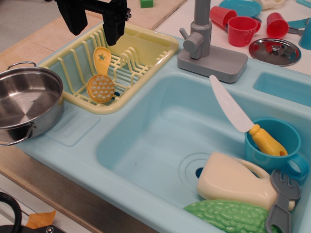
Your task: Put brush into pot or pan
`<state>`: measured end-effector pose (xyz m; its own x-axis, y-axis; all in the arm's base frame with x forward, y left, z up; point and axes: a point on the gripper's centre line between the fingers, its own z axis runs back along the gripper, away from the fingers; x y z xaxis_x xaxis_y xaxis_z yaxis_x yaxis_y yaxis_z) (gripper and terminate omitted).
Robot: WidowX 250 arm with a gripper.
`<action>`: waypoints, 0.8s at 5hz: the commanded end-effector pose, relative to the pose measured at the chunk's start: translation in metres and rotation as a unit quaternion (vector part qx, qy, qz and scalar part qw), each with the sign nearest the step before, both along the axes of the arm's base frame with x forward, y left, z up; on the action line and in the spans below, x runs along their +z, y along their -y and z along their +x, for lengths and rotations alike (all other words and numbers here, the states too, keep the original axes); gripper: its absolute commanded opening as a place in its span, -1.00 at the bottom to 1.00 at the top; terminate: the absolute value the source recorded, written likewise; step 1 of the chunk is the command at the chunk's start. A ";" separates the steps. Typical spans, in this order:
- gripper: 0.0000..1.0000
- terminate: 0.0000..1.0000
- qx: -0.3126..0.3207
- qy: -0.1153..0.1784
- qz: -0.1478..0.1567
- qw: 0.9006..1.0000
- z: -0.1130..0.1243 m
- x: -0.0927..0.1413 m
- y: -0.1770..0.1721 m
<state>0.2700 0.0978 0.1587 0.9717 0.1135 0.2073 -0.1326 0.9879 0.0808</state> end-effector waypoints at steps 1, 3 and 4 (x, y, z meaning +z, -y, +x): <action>1.00 -1.00 0.000 0.000 0.000 1.000 0.000 0.000 0.000; 1.00 -1.00 0.007 0.000 -0.027 1.000 0.003 -0.027 -0.006; 1.00 -1.00 0.015 -0.012 -0.040 0.999 0.004 -0.037 -0.009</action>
